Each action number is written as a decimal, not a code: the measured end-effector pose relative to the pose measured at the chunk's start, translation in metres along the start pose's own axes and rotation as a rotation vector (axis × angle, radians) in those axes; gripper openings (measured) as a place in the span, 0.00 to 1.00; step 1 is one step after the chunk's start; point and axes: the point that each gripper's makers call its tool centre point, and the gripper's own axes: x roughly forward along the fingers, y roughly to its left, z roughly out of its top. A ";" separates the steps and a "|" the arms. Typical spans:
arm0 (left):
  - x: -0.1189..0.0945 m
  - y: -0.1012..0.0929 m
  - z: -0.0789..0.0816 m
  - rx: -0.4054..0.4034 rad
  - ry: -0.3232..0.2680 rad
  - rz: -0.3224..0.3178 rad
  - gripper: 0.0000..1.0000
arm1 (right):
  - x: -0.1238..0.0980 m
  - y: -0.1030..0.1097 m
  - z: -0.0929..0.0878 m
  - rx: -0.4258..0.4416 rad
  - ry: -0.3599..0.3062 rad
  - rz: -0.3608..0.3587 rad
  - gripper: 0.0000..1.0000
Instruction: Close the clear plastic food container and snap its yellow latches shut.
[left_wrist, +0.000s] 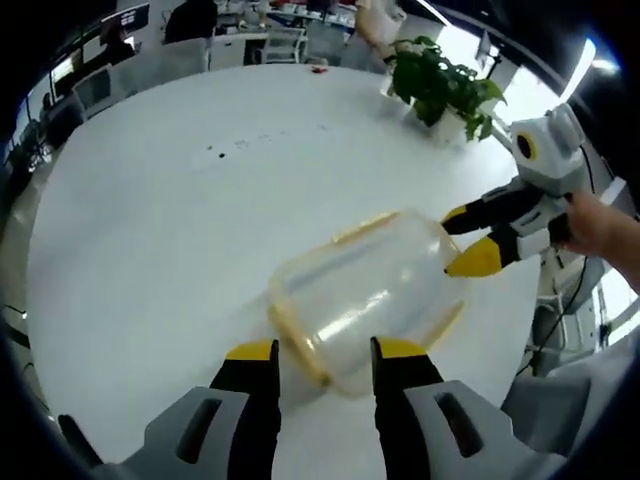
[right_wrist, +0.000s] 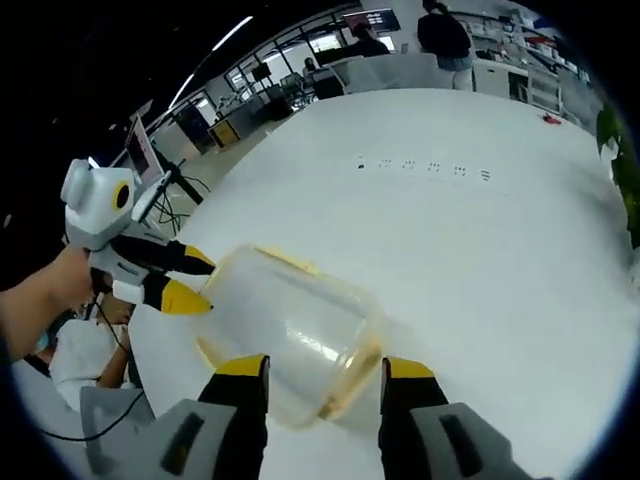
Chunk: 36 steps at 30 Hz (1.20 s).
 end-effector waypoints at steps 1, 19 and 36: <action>0.000 -0.001 0.000 -0.002 0.000 -0.005 0.32 | 0.000 -0.001 -0.001 0.004 0.002 0.000 0.41; -0.001 -0.003 -0.003 -0.139 -0.003 -0.041 0.21 | 0.006 0.003 -0.002 0.083 0.001 0.029 0.32; -0.003 -0.001 -0.001 -0.055 0.005 -0.054 0.23 | 0.005 0.003 -0.003 0.068 0.002 0.037 0.31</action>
